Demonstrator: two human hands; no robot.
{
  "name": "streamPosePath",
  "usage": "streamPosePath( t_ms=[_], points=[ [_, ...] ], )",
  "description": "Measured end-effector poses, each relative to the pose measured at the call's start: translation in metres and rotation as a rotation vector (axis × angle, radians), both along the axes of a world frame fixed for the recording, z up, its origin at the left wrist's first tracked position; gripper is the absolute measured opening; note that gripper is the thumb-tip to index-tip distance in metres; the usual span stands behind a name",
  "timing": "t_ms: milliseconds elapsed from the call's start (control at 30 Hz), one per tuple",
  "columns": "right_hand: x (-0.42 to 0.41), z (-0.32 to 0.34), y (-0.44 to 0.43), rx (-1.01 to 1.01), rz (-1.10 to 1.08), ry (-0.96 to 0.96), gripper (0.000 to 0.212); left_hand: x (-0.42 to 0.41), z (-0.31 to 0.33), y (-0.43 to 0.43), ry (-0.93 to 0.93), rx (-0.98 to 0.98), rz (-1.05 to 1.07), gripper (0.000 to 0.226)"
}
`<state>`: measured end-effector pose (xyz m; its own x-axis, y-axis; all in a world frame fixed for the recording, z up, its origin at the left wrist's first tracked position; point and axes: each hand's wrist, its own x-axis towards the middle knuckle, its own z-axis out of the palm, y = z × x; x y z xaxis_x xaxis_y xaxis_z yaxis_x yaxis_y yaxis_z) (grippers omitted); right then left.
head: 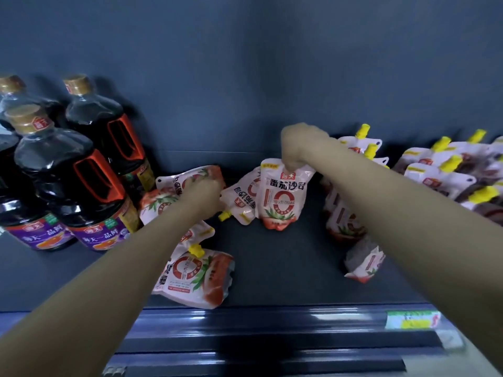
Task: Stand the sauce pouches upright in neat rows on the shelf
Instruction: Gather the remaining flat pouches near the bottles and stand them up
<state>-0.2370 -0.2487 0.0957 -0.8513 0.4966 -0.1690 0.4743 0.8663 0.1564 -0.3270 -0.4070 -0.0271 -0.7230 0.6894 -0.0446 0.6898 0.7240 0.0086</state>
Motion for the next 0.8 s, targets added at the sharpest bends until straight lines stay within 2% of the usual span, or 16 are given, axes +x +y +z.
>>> streamPosePath(
  t_ms=[67,133,233,300,333,467,700,800],
  points=[
    [0.003,0.001,0.004,-0.018,0.007,-0.005,0.032,-0.001,-0.006,0.005,-0.063,-0.061,0.000,0.029],
    [0.004,0.002,0.005,-0.032,0.053,-0.042,0.023,-0.001,-0.010,0.010,-0.122,-0.089,0.017,0.037],
    [0.004,0.002,0.007,-0.069,0.103,-0.048,0.028,0.003,-0.012,0.016,-0.130,-0.174,0.036,0.041],
    [0.005,0.001,0.010,-0.059,0.087,-0.010,0.020,0.005,-0.012,0.016,-0.125,-0.172,0.036,0.037],
    [0.006,0.001,0.012,-0.041,0.070,0.036,0.011,0.005,-0.011,0.016,-0.120,-0.162,0.030,0.036],
    [0.007,-0.001,0.023,-0.020,-0.041,0.178,0.026,0.003,-0.005,0.013,-0.134,-0.078,0.026,0.037],
    [0.006,0.003,0.037,-0.019,-0.074,0.201,0.011,0.008,0.011,0.014,-0.259,0.066,0.115,0.035],
    [0.004,0.002,0.040,-0.020,-0.075,0.212,0.021,0.010,0.028,0.016,-0.283,0.179,0.201,0.031]
  ],
)
